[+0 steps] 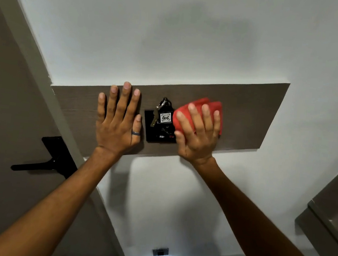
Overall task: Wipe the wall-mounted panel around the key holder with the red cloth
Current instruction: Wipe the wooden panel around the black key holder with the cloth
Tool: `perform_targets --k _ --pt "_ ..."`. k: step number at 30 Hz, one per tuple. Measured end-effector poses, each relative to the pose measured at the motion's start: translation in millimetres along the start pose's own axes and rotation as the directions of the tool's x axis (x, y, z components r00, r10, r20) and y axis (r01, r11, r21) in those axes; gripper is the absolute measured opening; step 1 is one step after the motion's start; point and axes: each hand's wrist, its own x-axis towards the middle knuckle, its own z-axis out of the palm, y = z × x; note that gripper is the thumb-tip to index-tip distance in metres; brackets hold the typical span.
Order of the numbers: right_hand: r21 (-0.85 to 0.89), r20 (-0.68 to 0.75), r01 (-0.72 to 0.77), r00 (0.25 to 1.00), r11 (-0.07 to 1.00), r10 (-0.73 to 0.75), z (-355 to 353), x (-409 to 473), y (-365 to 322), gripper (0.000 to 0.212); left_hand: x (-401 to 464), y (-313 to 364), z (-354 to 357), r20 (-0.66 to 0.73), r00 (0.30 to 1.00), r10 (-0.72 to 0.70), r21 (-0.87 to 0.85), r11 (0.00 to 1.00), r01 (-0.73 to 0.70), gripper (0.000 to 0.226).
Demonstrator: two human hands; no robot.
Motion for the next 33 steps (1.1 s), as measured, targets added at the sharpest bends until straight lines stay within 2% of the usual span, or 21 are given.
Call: perform_targets --k 2,4,5,7,9,11,15,19,23,25,28,29,30,32,33 --pt "-0.016 -0.007 0.191 0.981 0.981 -0.191 -9 -12 18 0.042 0 0 -1 0.001 1.0 0.005 0.011 1.0 -0.005 0.061" --pt "-0.013 0.007 0.271 0.962 0.962 -0.271 -13 -8 41 0.045 2 1 -2 0.001 1.0 0.006 0.012 1.0 -0.006 0.061" --pt "-0.015 0.001 0.235 0.972 0.972 -0.235 -12 0 49 0.048 2 1 -2 -0.005 1.0 0.011 0.017 1.0 -0.011 0.061" --pt "-0.029 -0.028 0.009 1.0 1.0 -0.01 -6 21 52 0.051 3 1 -2 -0.004 1.0 0.007 0.025 1.0 -0.007 0.061" --pt "-0.034 -0.05 -0.178 0.983 0.983 0.176 -3 26 40 0.05 2 1 -1 -0.003 1.0 0.005 0.021 1.0 -0.005 0.06" --pt "-0.023 -0.014 -0.23 0.973 0.973 0.229 -7 6 21 0.05 1 2 -2 0.002 1.0 0.005 0.018 1.0 -0.005 0.061" --pt "0.006 0.056 -0.155 0.986 0.988 0.155 -20 -30 -1 0.045 1 2 -4 0.003 1.0 0.008 0.022 1.0 -0.008 0.062" --pt "0.007 0.012 -0.01 1.0 1.0 0.01 -1 9 -5 0.045 2 1 -1 -0.005 1.0 0.0 0.017 1.0 0.0 0.062" --pt "-0.004 -0.023 0.109 0.994 0.994 -0.109 -2 7 8 0.043 1 -1 0 -0.003 1.0 0.001 0.018 1.0 -0.001 0.062" --pt "-0.028 -0.047 0.022 0.999 0.999 -0.023 -1 7 4 0.04 1 1 0 -0.014 1.0 0.001 0.012 1.0 -0.001 0.062" --pt "-0.007 -0.086 -0.277 0.958 0.961 0.275 7 14 -37 0.037 1 0 0 -0.01 1.0 0.015 0.029 0.999 -0.014 0.062" --pt "0.011 -0.079 -0.287 0.955 0.958 0.287 6 15 -42 0.039 2 0 0 -0.007 1.0 0.01 0.028 1.0 -0.01 0.062" --pt "0.023 -0.055 -0.238 0.97 0.971 0.239 2 14 -38 0.041 2 0 0 0.001 1.0 -0.003 0.018 1.0 0.003 0.062" --pt "0.023 -0.031 -0.03 0.999 0.999 0.031 -5 14 -12 0.042 -1 0 2 -0.011 1.0 -0.001 0.009 1.0 0.001 0.062" --pt "0.013 -0.036 0.004 0.999 1.0 -0.003 -5 14 -2 0.041 -2 0 2 -0.013 1.0 0.008 0.019 1.0 -0.008 0.061"
